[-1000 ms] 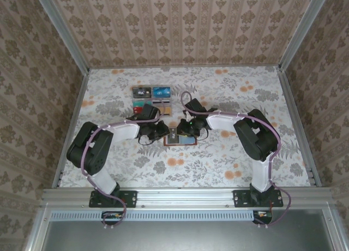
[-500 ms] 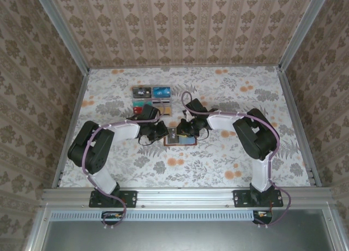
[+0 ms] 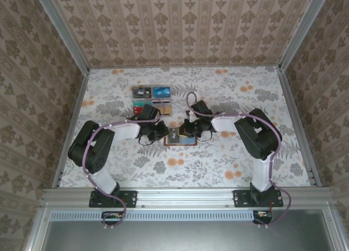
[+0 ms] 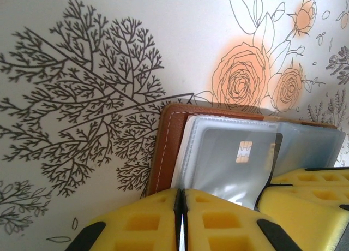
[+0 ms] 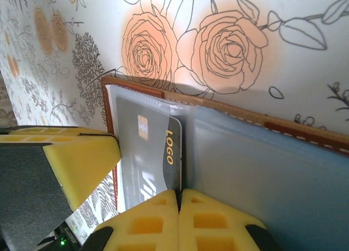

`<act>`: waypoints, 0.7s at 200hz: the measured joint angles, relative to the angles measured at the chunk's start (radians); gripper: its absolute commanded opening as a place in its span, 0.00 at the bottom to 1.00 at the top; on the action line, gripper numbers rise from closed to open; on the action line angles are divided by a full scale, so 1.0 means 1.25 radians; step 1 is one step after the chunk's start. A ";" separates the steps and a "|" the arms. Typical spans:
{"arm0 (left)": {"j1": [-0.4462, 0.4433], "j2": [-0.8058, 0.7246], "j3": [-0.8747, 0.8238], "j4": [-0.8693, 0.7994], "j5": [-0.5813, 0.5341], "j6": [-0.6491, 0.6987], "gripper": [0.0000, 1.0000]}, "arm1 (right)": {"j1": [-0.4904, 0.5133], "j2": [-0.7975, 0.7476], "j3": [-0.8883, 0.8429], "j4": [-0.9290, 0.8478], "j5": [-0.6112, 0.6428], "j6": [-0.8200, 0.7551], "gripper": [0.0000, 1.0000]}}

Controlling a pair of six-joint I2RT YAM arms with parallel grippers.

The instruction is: Take the credit cards out of the card holder

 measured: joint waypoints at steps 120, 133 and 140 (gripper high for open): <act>0.006 0.001 0.028 -0.040 0.018 0.026 0.18 | -0.063 -0.082 -0.091 0.027 -0.001 0.003 0.00; 0.006 0.001 0.041 -0.049 0.023 0.036 0.21 | -0.069 -0.103 -0.103 0.027 0.001 0.003 0.00; 0.006 0.000 0.046 -0.051 0.027 0.041 0.22 | -0.073 -0.114 -0.110 0.027 0.001 0.002 0.00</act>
